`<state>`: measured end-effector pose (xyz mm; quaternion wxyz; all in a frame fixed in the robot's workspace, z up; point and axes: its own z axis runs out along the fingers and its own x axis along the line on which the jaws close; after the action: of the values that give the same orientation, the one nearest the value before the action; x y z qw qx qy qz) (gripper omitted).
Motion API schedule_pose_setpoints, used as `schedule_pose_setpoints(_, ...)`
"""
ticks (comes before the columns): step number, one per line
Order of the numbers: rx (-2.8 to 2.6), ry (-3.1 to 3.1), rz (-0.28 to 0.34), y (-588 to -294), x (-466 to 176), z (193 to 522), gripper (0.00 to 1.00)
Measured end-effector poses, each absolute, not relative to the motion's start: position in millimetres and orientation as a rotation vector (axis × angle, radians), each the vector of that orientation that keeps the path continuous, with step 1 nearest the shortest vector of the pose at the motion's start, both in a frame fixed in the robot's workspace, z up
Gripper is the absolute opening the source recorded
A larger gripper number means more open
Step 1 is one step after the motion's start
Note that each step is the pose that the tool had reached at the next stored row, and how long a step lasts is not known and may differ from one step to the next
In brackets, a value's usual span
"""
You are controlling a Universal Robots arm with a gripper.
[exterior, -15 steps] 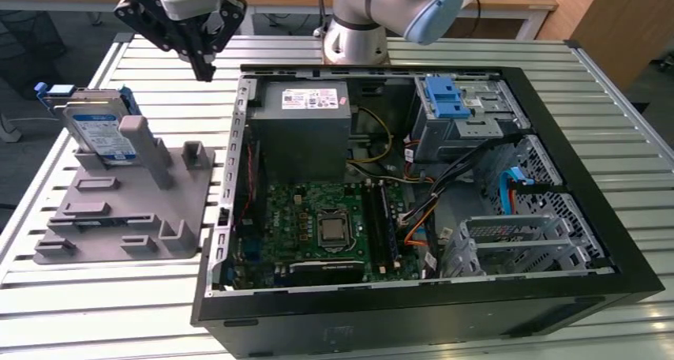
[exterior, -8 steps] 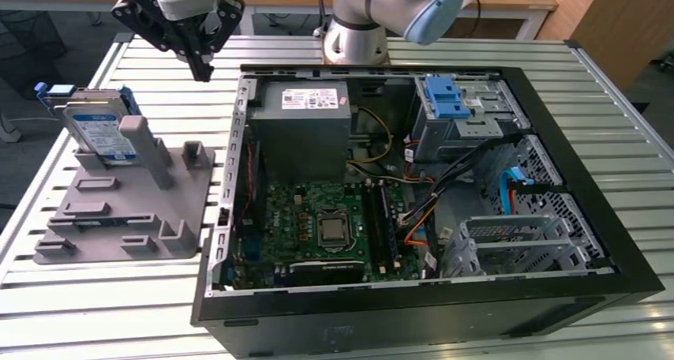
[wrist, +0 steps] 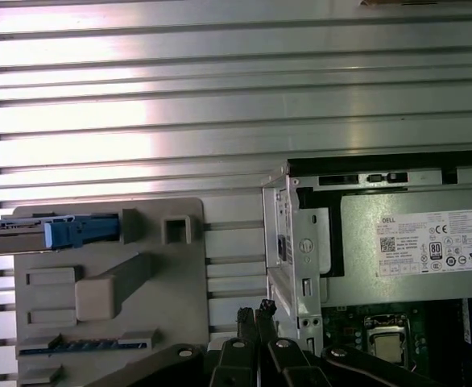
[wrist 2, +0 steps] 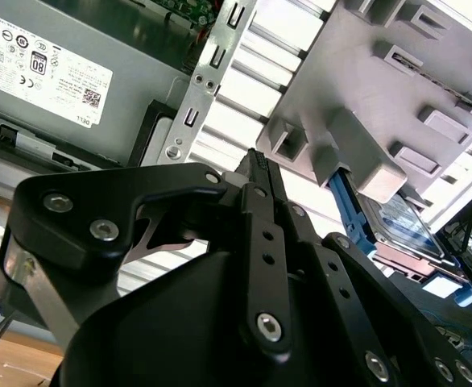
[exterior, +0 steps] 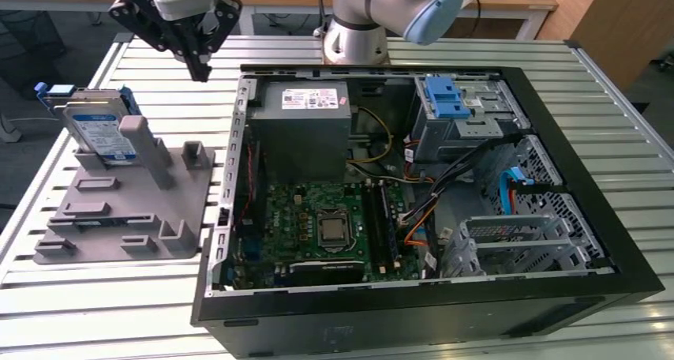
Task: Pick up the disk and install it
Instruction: 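Reach for the disk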
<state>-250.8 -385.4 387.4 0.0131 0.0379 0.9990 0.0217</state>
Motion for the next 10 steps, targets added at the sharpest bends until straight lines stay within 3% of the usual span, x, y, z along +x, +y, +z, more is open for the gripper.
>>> schedule_pose_setpoints(10, 0.118, 3.112, 0.068, -385.5, -255.0, 386.8, 0.15)
